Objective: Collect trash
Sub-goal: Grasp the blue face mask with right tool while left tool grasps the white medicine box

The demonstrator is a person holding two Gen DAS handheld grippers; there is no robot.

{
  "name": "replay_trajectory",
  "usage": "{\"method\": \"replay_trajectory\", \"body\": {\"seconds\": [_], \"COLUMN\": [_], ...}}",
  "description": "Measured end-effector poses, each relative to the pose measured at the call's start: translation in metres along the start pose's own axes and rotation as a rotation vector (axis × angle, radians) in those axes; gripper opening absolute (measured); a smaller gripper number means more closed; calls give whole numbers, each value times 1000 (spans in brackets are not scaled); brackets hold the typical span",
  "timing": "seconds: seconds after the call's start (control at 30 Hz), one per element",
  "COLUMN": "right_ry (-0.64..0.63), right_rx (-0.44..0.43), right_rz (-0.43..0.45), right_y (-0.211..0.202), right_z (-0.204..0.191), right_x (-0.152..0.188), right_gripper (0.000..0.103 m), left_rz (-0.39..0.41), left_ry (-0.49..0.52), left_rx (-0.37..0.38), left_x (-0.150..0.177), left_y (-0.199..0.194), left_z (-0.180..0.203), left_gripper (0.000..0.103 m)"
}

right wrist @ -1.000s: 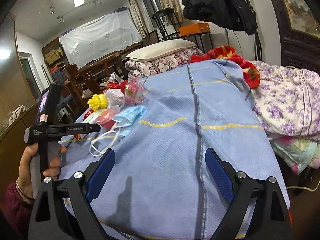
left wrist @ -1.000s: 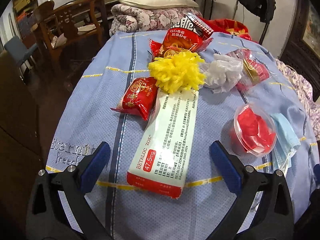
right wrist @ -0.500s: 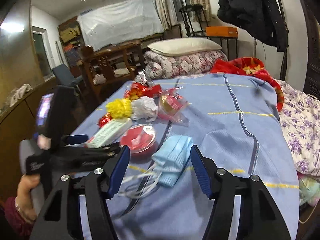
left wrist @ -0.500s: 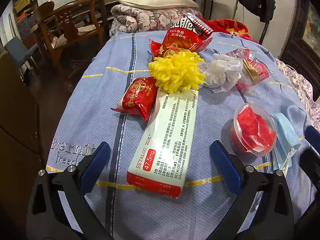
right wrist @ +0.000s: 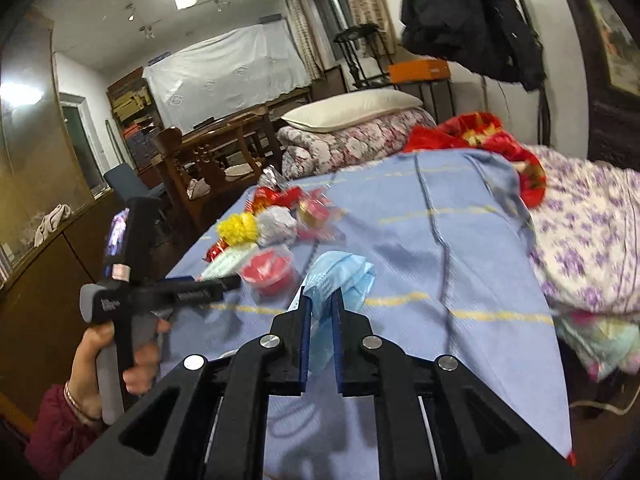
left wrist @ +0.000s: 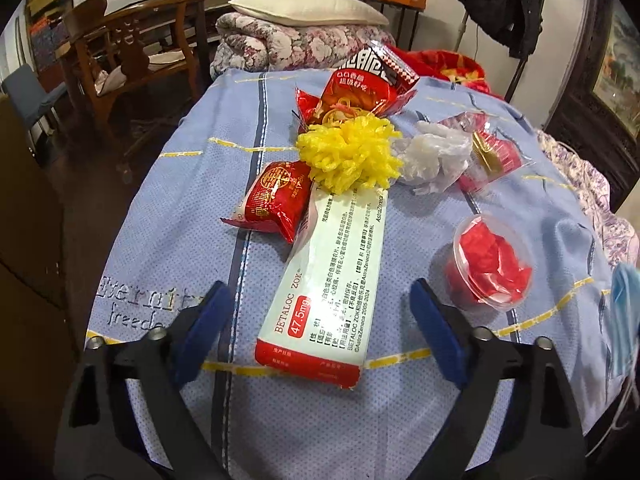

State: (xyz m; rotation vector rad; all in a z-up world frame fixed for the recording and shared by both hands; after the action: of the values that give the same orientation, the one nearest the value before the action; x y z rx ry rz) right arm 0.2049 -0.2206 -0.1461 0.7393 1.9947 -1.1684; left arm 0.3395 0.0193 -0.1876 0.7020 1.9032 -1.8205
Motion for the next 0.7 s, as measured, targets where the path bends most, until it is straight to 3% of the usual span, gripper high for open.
{"method": "replay_trajectory", "body": {"seconds": [0.13, 0.17, 0.33, 0.43, 0.7], "right_ry": [22, 26, 42, 57, 12], "right_rx": [5, 4, -13, -52, -109], "right_rz": [-12, -14, 1, 21, 92], "right_y": [-6, -7, -18, -31, -93], "right_z": [11, 12, 13, 10, -3], "right_x": [5, 6, 6, -4, -23], "right_gripper": [11, 11, 11, 11, 11], "left_rz": [22, 32, 64, 127, 200], "left_ry": [24, 38, 4, -27, -44], "left_rx": [7, 1, 55, 80, 153], "left_x": [2, 3, 8, 22, 48], "left_y": [-5, -6, -20, -52, -126], "left_z": [5, 7, 3, -1, 12], "left_gripper": [62, 49, 48, 48, 48]}}
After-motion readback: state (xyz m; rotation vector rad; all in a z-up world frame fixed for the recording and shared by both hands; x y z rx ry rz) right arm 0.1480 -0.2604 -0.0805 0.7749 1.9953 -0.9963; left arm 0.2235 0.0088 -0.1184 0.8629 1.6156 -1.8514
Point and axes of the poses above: each gripper's, at about its wrist camera, not at the fingertips, and y roughly the way its jaws point, z to its right, x to its underside, the point moved 3 cm from there along y, roughly the way its jaws point, and after that the axes turned 9 degrees about -x, right-handed, at the moved point
